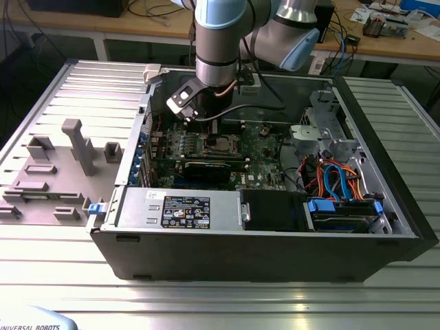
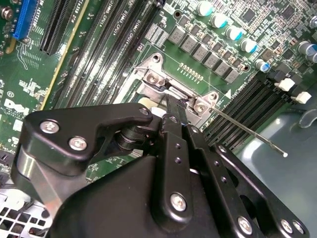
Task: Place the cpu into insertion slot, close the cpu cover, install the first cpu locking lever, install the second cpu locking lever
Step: 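Close the cpu cover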
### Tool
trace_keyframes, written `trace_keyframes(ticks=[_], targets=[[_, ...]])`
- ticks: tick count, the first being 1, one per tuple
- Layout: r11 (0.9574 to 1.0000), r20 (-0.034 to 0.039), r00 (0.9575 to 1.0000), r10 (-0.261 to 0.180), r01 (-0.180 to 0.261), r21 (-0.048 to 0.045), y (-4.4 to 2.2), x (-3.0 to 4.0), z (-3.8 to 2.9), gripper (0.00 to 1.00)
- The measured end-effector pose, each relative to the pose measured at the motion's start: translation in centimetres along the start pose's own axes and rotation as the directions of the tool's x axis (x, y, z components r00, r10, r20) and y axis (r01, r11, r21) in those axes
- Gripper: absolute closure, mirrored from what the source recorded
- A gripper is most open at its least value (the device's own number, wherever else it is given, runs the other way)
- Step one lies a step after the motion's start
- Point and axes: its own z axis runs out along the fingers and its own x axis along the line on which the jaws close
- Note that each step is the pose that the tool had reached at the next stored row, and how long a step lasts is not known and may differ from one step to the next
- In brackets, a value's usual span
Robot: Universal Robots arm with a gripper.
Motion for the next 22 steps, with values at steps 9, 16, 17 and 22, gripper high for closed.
trace_keyframes(ticks=[9, 16, 17, 22], targets=[[1.0000, 0.0021, 1.0000, 0.000, 0.000, 0.0017, -0.15, -0.02, 0.13, 0.89], [1.0000, 0.0015, 1.0000, 0.001, -0.001, 0.0012, 0.62, -0.06, 0.28, 0.89], [1.0000, 0.0014, 1.0000, 0.002, -0.002, 0.0011, 0.66, -0.06, 0.28, 0.89], [1.0000, 0.0008, 1.0000, 0.004, -0.004, 0.0009, 0.69, -0.04, -0.36, 0.89]])
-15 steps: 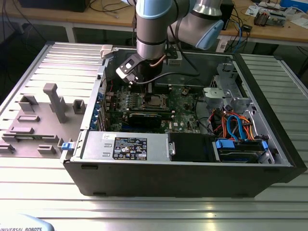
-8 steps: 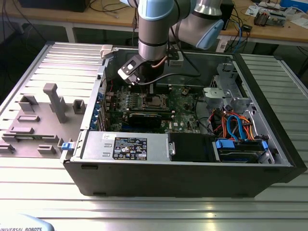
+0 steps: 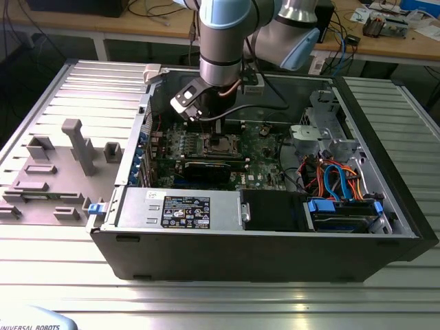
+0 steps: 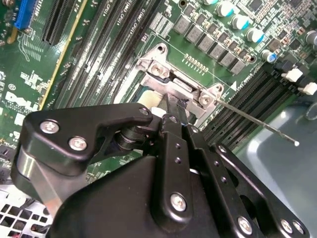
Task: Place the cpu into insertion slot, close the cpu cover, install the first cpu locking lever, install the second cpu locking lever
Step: 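Close the cpu cover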
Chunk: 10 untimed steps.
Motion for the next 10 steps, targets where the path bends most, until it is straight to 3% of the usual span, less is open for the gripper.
trace_keyframes(ticks=[5, 10], targets=[[1.0000, 0.0002, 1.0000, 0.001, -0.001, 0.0001, 0.00, 0.01, -0.67, 0.89], [1.0000, 0.0002, 1.0000, 0.001, -0.001, 0.0001, 0.00, 0.01, -0.69, 0.89]])
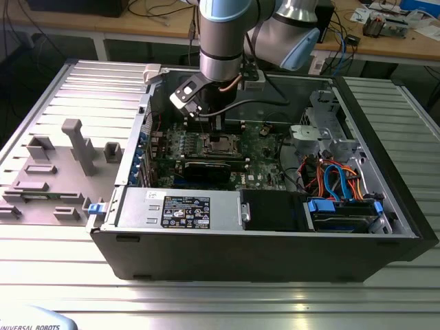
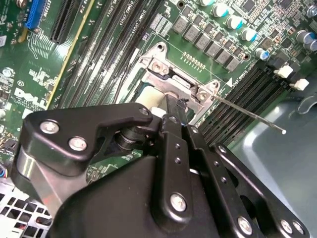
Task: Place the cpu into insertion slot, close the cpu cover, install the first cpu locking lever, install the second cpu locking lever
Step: 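Close the cpu cover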
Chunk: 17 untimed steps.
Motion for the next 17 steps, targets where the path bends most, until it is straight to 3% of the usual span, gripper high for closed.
trace_keyframes(ticks=[6, 12, 17], targets=[[1.0000, -0.0001, 1.0000, 0.000, 0.000, 0.0000, 0.03, 0.00, 0.12, 0.89], [1.0000, 0.0000, 1.0000, 0.000, 0.000, 0.0000, 1.38, -0.10, 0.13, 0.89], [1.0000, 0.0000, 1.0000, 0.000, 0.000, 0.0000, 1.50, -0.10, 0.13, 0.89]])
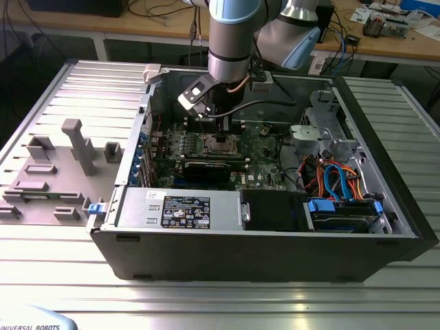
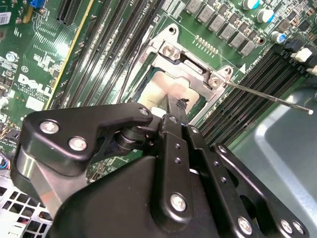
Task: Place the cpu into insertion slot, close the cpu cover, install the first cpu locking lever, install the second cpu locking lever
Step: 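Close the cpu cover, then install the first cpu locking lever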
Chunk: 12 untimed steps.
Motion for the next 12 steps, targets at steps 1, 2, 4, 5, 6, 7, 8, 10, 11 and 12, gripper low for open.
trace_keyframes(ticks=[1, 2, 4, 5, 6, 7, 8, 10, 11, 12], targets=[[1.0000, 0.0000, 1.0000, 0.000, 0.000, 0.0000, 0.00, 0.00, 0.00, 0.89], [1.0000, 0.0000, 1.0000, 0.000, 0.000, 0.0000, 0.01, 0.00, 0.00, 0.89], [1.0000, 0.0000, 1.0000, 0.000, 0.000, 0.0000, 0.01, 0.00, 0.00, 0.89], [1.0000, 0.0000, 1.0000, 0.000, 0.000, 0.0000, 0.01, 0.00, 0.00, 0.89], [1.0000, 0.0000, 1.0000, 0.000, 0.000, 0.0000, 0.01, 0.00, 0.00, 0.89], [1.0000, 0.0000, 1.0000, 0.000, 0.000, 0.0000, 0.03, 0.00, 0.00, 0.89], [1.0000, 0.0000, 1.0000, 0.000, 0.000, 0.0000, 0.06, 0.00, 0.00, 0.89], [1.0000, 0.0000, 1.0000, 0.000, 0.000, 0.0000, 0.06, 0.00, 0.00, 0.89], [1.0000, 0.0000, 1.0000, 0.000, 0.000, 0.0000, 0.06, 0.00, 0.00, 0.89], [1.0000, 0.0000, 1.0000, 0.000, 0.000, 0.0000, 0.06, 0.00, 0.00, 0.89]])
